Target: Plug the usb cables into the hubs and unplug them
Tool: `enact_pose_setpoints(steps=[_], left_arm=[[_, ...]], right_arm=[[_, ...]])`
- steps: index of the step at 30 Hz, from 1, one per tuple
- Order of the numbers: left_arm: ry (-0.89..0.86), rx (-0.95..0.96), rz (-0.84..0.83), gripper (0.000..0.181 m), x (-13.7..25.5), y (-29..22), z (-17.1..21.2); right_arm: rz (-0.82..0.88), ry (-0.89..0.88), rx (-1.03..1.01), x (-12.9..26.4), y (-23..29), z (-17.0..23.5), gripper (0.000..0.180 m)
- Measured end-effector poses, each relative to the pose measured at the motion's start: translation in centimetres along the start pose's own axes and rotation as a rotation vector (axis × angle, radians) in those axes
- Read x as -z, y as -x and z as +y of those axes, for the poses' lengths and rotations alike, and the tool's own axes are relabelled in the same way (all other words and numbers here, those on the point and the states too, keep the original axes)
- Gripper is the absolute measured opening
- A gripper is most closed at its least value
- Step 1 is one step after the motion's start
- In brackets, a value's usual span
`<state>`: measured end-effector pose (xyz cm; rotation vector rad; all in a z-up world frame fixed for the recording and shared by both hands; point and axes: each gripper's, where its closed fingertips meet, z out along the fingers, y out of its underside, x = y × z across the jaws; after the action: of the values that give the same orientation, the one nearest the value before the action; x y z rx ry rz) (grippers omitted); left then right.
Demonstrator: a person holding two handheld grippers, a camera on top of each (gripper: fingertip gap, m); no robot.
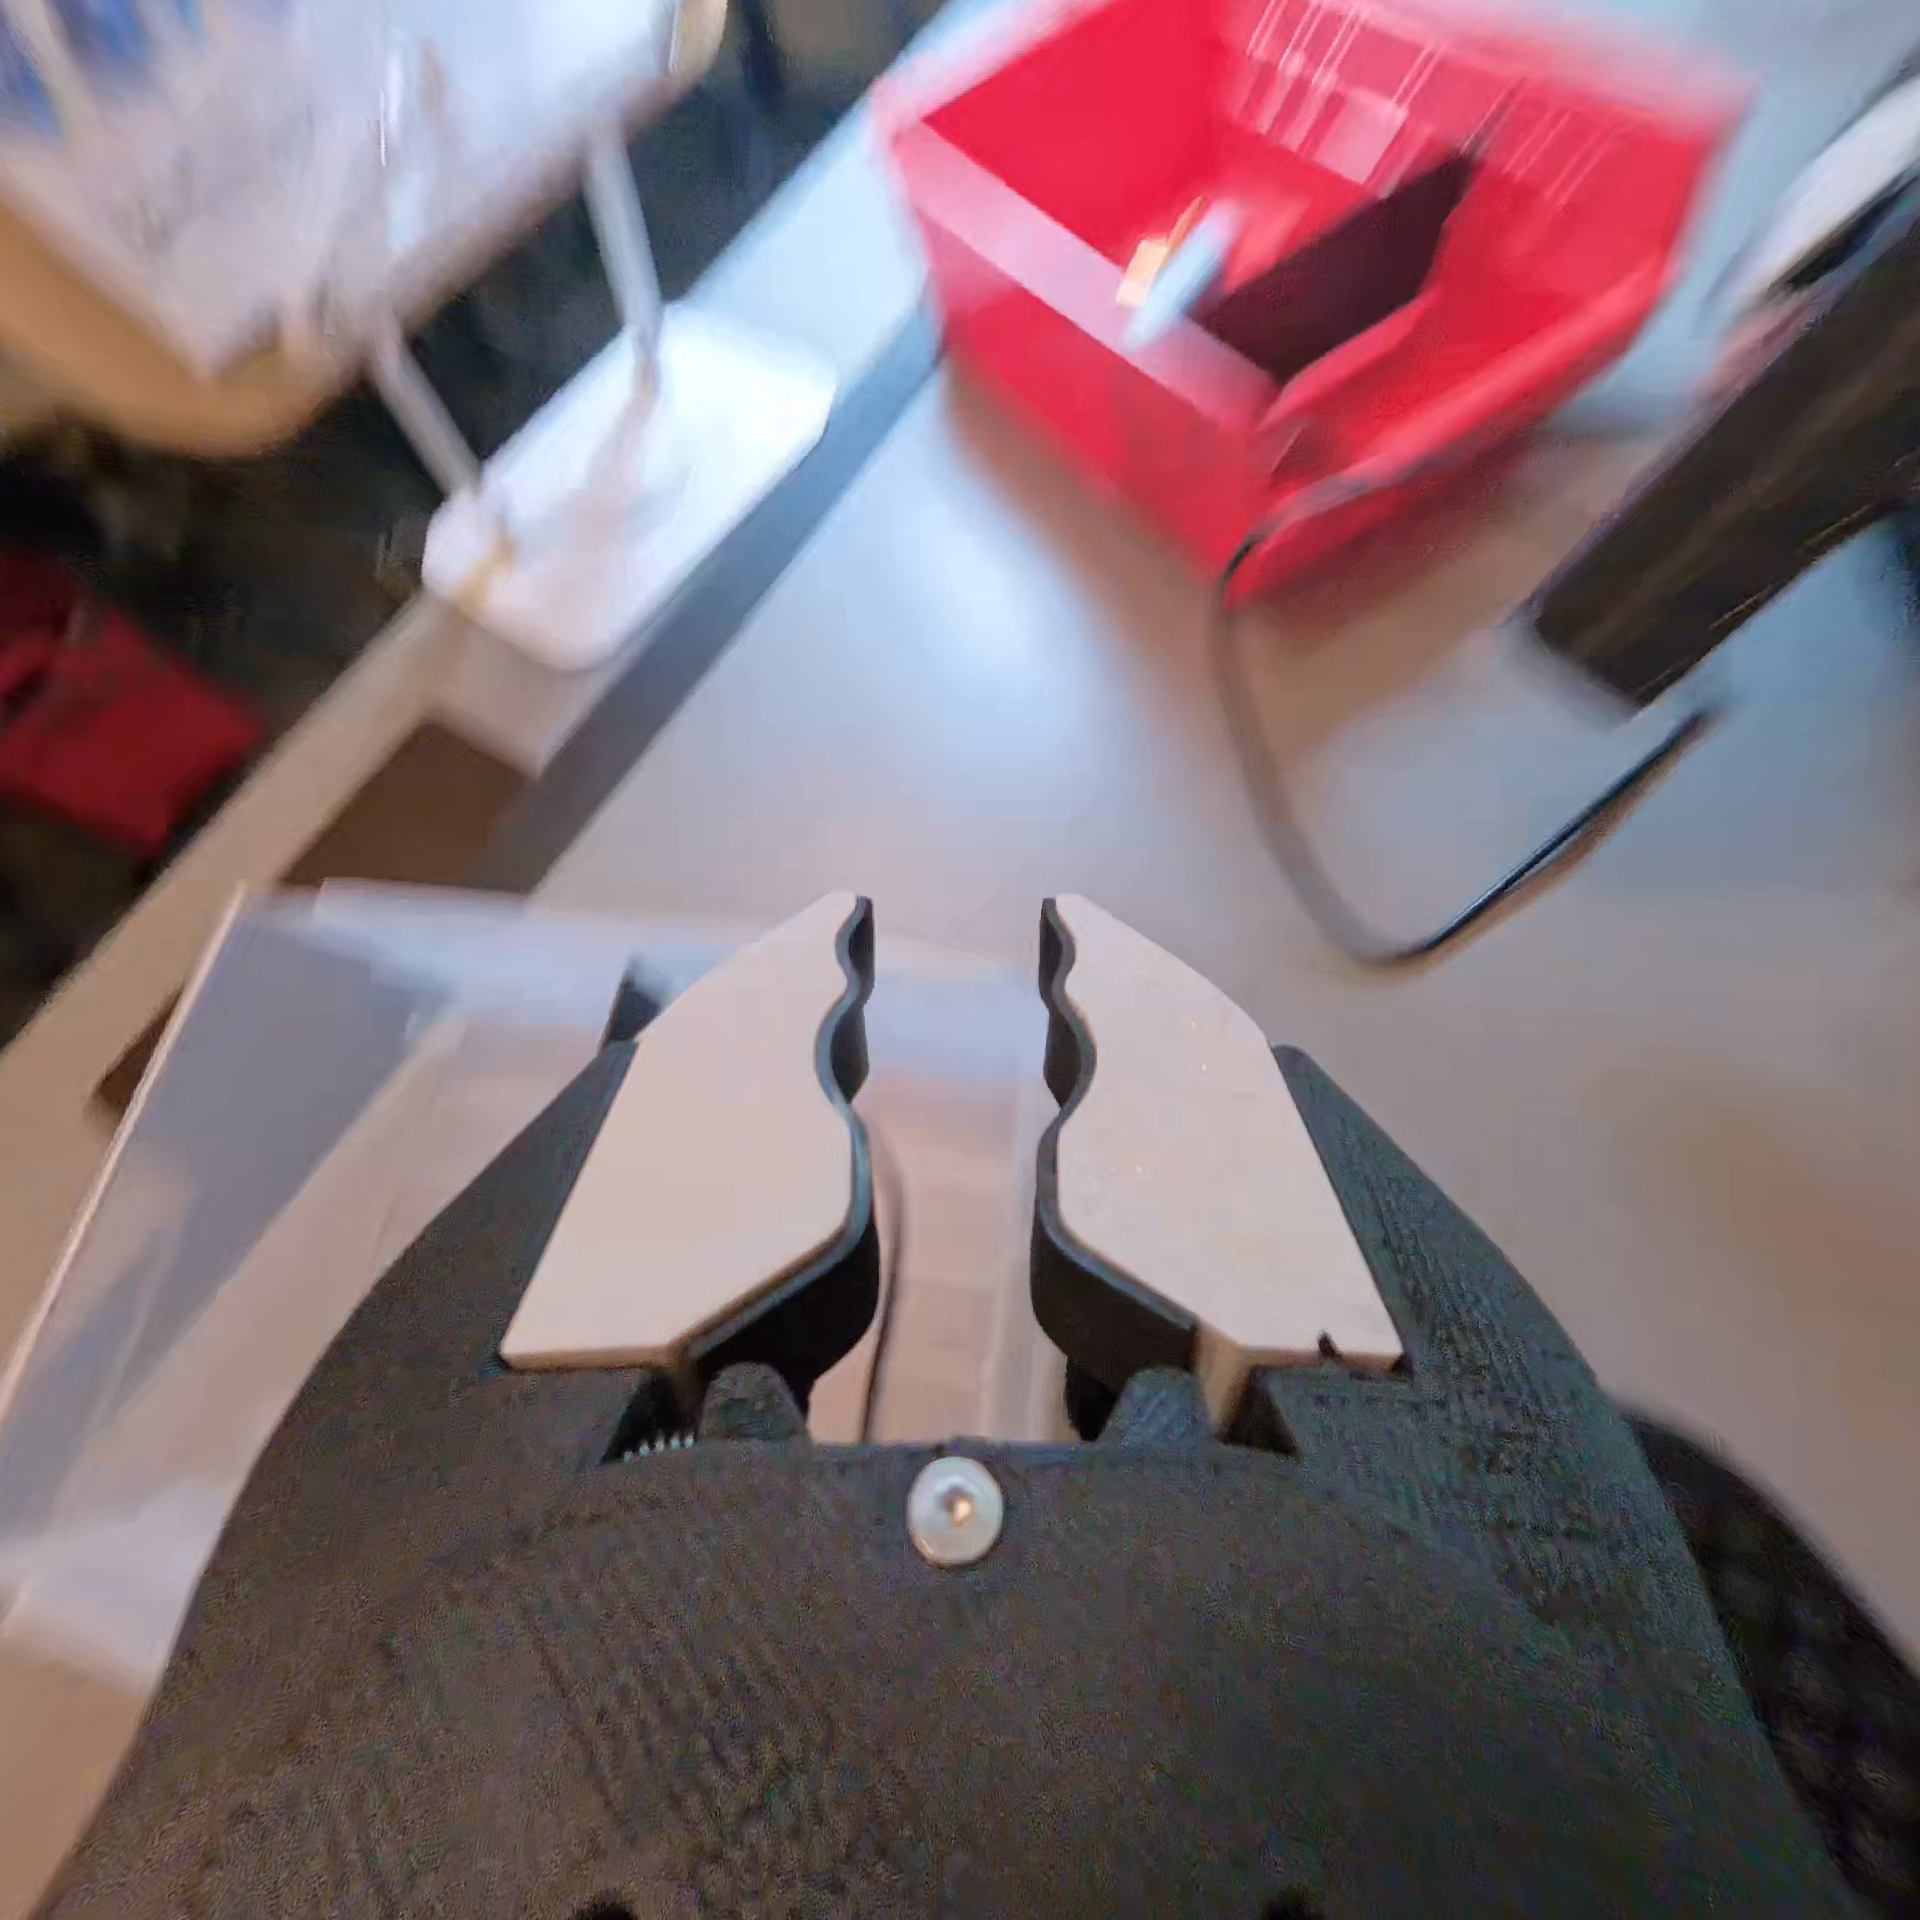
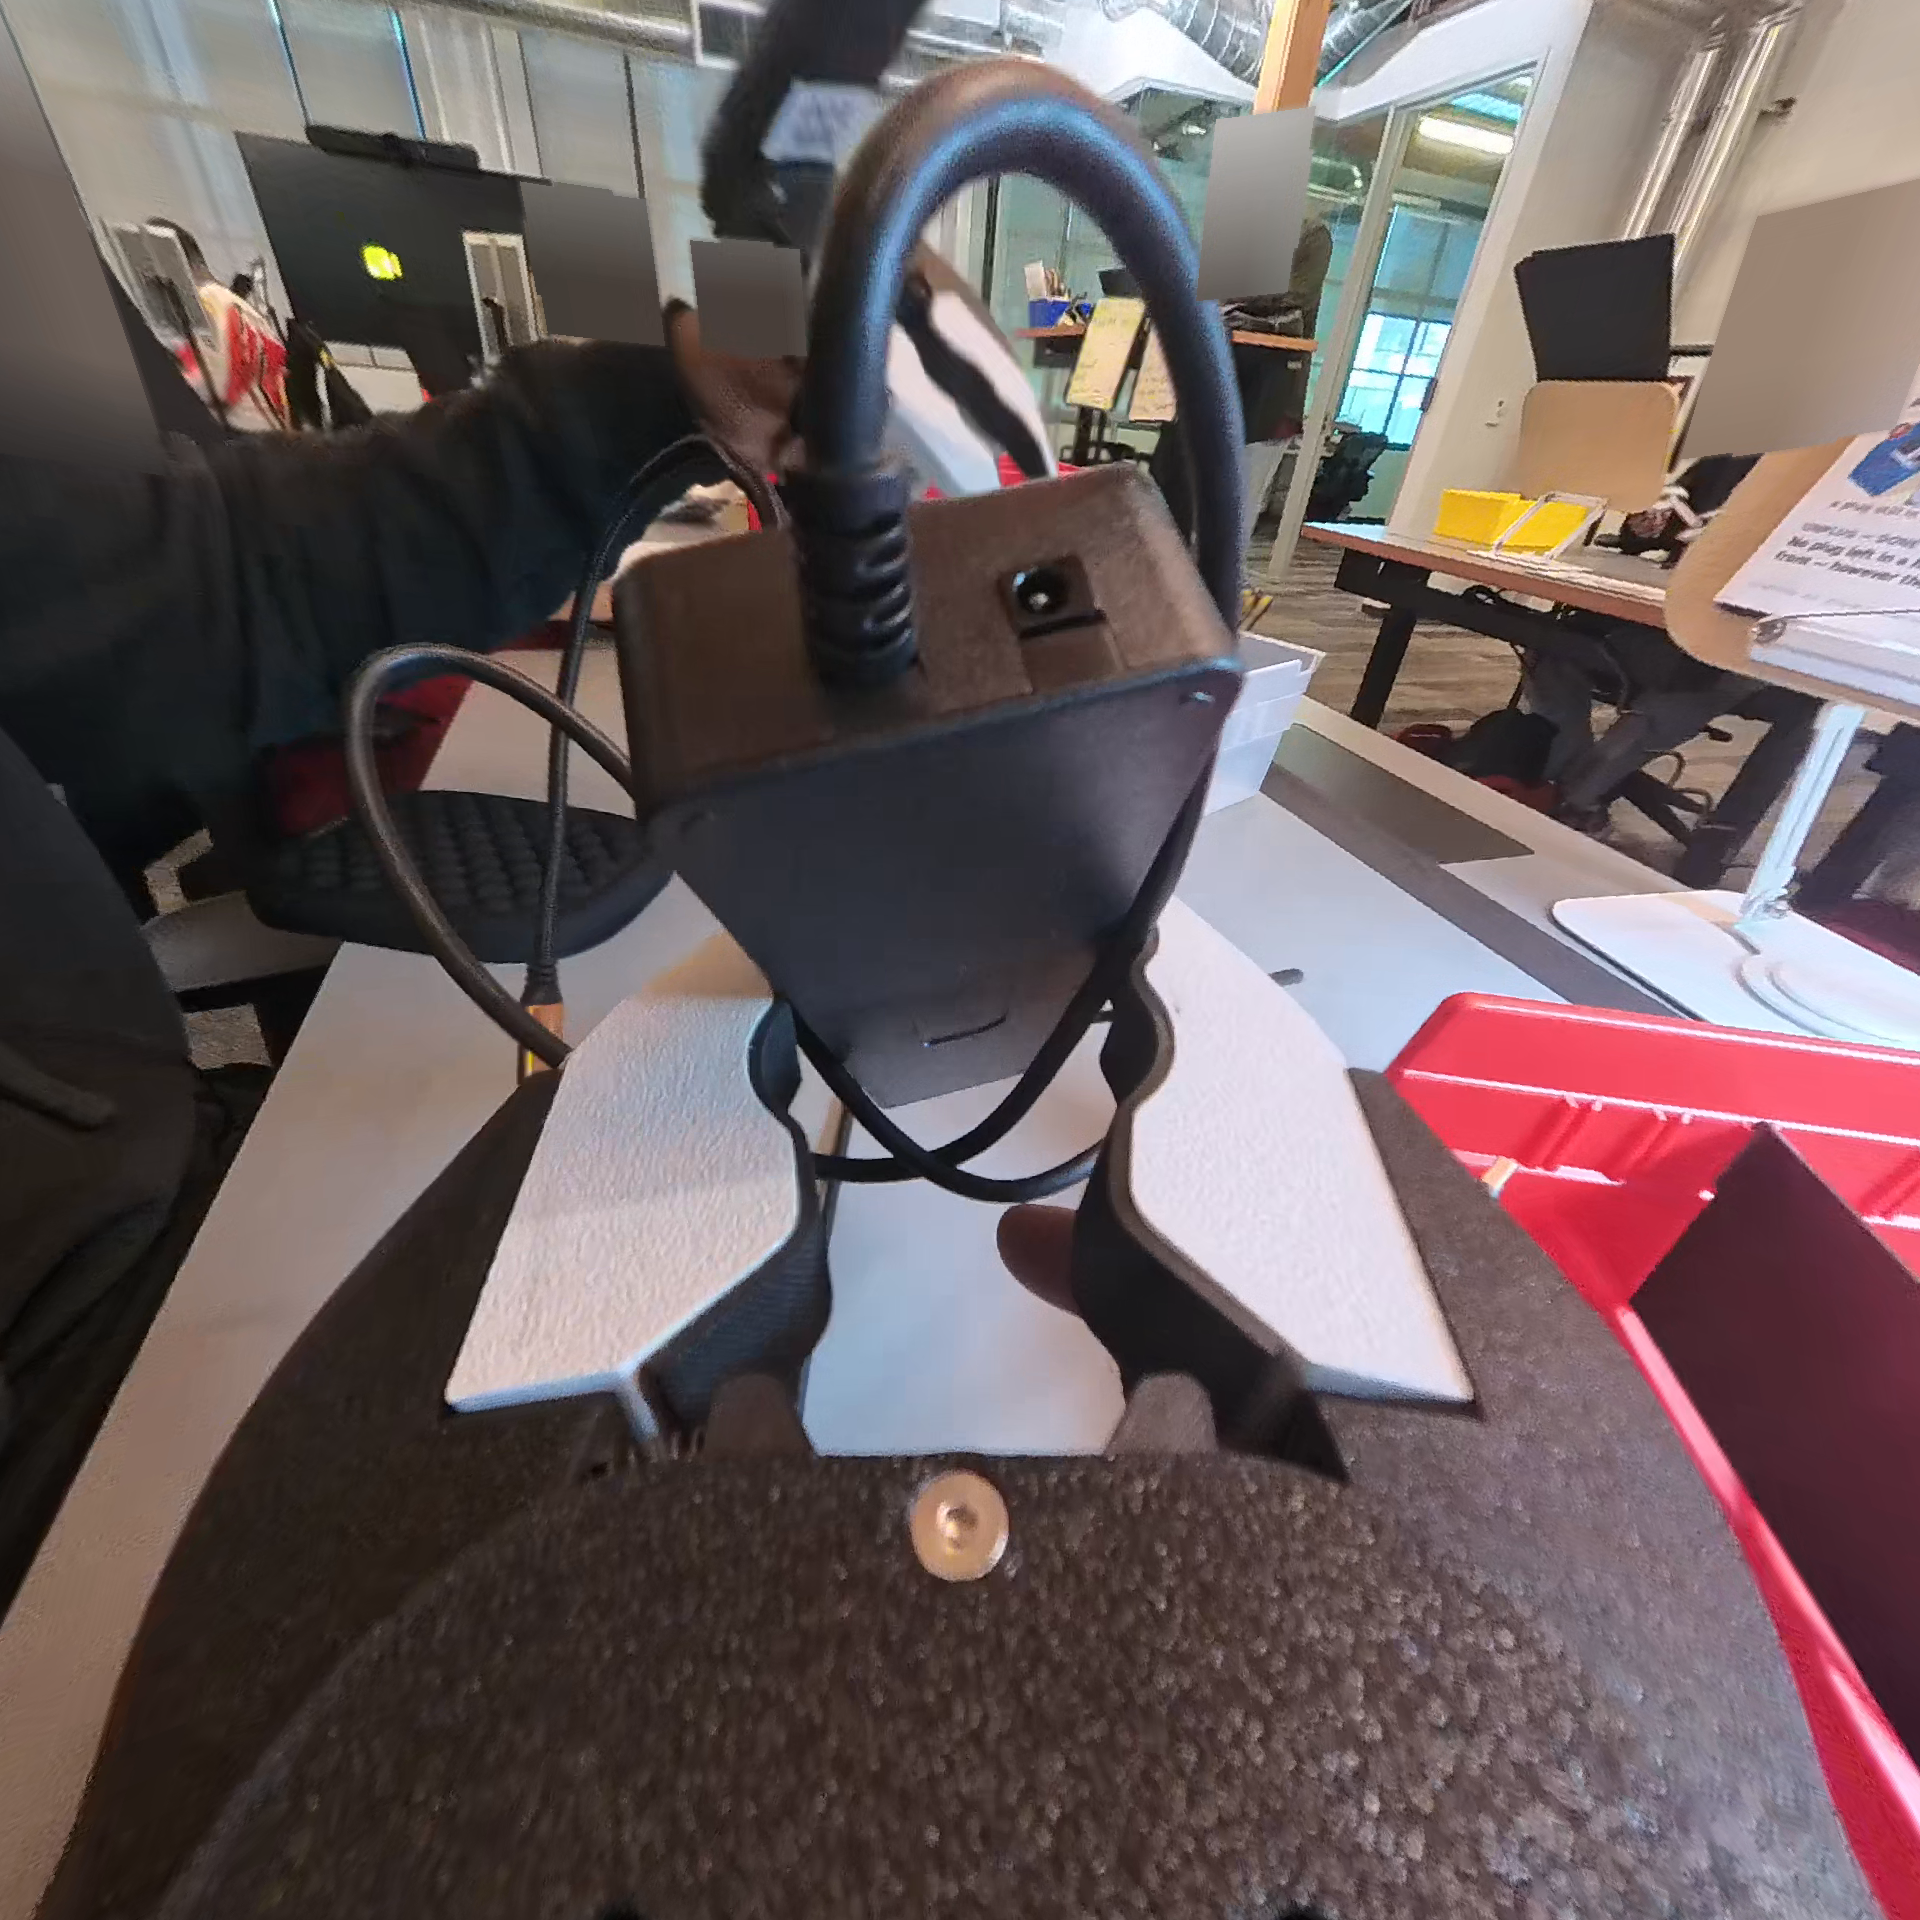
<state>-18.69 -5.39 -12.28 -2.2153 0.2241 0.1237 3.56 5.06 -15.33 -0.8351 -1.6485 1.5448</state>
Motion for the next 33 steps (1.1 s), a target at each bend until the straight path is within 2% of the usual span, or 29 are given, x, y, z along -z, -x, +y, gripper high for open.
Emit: enact_pose_setpoints(steps=[2, 4, 8, 12, 14, 16, 17, 21, 26, 30, 33], left_arm=[[0.216, 0.008, -0.067, 0.027, -1.1, 3.2, 5.2], [0.399, 0.036, -0.02, 0.026, -2.5, 4.1, 9.9], [0.69, 0.093, 0.119, 0.025, -4.4, 3.5, 16.5], [0.86, 0.118, 0.242, 0.023, -4.7, 2.4, 19.7], [0.863, 0.11, 0.236, 0.019, -5.0, 2.7, 19.8], [0.875, 0.111, 0.237, 0.003, -5.1, 2.9, 19.9], [0.87, 0.114, 0.238, 0.003, -5.2, 2.9, 19.8], [0.751, 0.141, 0.179, 0.003, -4.8, 3.7, 17.4], [0.325, 0.224, 0.112, 0.003, -0.2, 3.9, 7.1], [0.016, 0.172, 0.258, 0.003, 4.4, -1.7, -0.8], [-0.178, 0.216, 0.419, 0.003, 6.1, -7.3, -3.6]], right_arm=[[-0.003, -0.003, -0.013, 0.0, -0.1, 0.1, 0.057], [-0.008, 0.005, -0.02, -0.1, -0.2, 0.4, 0.058], [-0.001, 0.018, -0.021, -0.2, -0.3, 0.9, 0.058], [0.011, 0.024, -0.016, -0.1, -0.6, 1.0, 0.058], [0.012, 0.025, -0.019, 0.0, -0.8, 1.1, 0.058], [0.011, 0.027, -0.025, 0.0, -0.9, 1.2, 0.058], [0.014, 0.029, -0.027, 0.0, -1.1, 1.3, 0.058], [0.028, 0.023, -0.021, 0.3, -1.3, 1.0, 0.058], [0.041, -0.017, -0.012, 0.9, -1.5, -0.2, 0.058], [0.052, -0.039, 0.003, 1.1, -1.3, -0.9, 0.058], [0.072, -0.057, 0.018, 1.5, -1.4, -1.6, 0.058]])
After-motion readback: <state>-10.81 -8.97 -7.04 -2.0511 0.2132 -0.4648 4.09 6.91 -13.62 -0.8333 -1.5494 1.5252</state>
